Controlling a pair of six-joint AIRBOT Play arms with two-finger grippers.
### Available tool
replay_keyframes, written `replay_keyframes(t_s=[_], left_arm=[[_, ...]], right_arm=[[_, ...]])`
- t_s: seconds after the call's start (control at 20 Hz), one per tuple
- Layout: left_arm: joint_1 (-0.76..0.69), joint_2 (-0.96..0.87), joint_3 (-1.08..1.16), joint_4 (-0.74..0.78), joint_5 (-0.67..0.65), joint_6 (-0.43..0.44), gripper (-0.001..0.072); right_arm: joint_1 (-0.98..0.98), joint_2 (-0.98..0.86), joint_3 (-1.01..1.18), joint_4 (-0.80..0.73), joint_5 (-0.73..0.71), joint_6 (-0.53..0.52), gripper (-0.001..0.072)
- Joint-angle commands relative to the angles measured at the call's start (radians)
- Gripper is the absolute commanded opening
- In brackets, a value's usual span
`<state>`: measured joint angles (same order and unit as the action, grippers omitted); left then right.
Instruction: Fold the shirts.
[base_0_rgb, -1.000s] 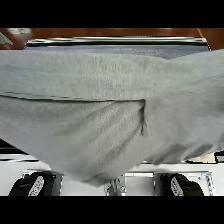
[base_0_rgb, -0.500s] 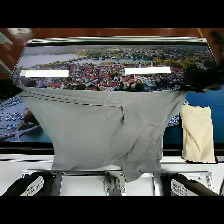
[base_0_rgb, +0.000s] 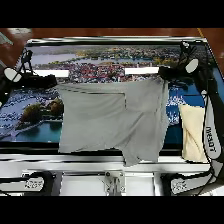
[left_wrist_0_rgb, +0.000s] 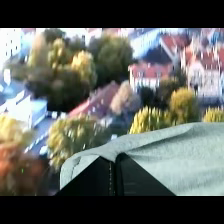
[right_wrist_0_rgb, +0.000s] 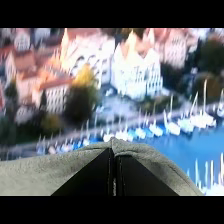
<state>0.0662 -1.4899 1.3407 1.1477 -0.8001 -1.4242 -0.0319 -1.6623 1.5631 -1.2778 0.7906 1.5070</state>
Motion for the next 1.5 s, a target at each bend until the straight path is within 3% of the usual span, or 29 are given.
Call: replay_keyframes(t_s=[0.0, 0.2, 0.35, 0.45, 0.6, 0.75, 1.15, 1.2, 1.25, 1.3, 1.35, 1.45], left_arm=[[-0.019, -0.1, -0.001, -0.06, 0.171, -0.002, 0.004], [-0.043, -0.179, -0.001, -0.11, 0.139, -0.001, 0.004], [-0.039, -0.184, 0.0, -0.109, 0.036, 0.0, 0.004], [-0.018, -0.17, 0.0, -0.105, -0.113, 0.003, 0.004], [0.01, -0.166, -0.001, -0.025, -0.386, 0.002, 0.0039], [0.008, -0.167, -0.001, 0.069, -0.541, -0.001, 0.0039], [0.007, -0.187, -0.002, 0.064, -0.553, -0.054, 0.0043], [0.006, -0.188, -0.001, 0.064, -0.554, -0.054, 0.0115], [0.006, -0.185, -0.001, 0.064, -0.558, -0.054, 0.0361], [0.01, -0.179, 0.0, 0.065, -0.567, -0.049, 0.0518], [0.018, -0.166, 0.0, 0.065, -0.575, -0.042, 0.0527], [0.044, -0.121, -0.001, 0.065, -0.6, -0.032, 0.0527]], right_arm=[[0.002, -0.084, -0.003, 0.013, -0.177, 0.001, 0.0055], [0.002, -0.143, -0.003, 0.04, -0.105, 0.001, 0.0055], [-0.004, -0.127, -0.002, 0.037, 0.014, 0.001, 0.0055], [-0.016, -0.088, -0.002, 0.027, 0.19, 0.0, 0.0054], [-0.031, -0.046, -0.002, -0.124, 0.49, 0.003, 0.0054], [-0.035, -0.051, -0.027, -0.24, 0.685, 0.008, 0.0054], [-0.035, -0.05, -0.15, -0.174, 0.59, 0.054, 0.0058], [-0.035, -0.05, -0.15, -0.154, 0.586, 0.054, 0.0135], [-0.035, -0.05, -0.146, -0.14, 0.594, 0.053, 0.0343], [-0.035, -0.047, -0.137, -0.14, 0.614, 0.052, 0.0545], [-0.035, -0.037, -0.12, -0.146, 0.647, 0.035, 0.0601], [-0.035, -0.002, -0.085, -0.204, 0.747, -0.02, 0.06]])
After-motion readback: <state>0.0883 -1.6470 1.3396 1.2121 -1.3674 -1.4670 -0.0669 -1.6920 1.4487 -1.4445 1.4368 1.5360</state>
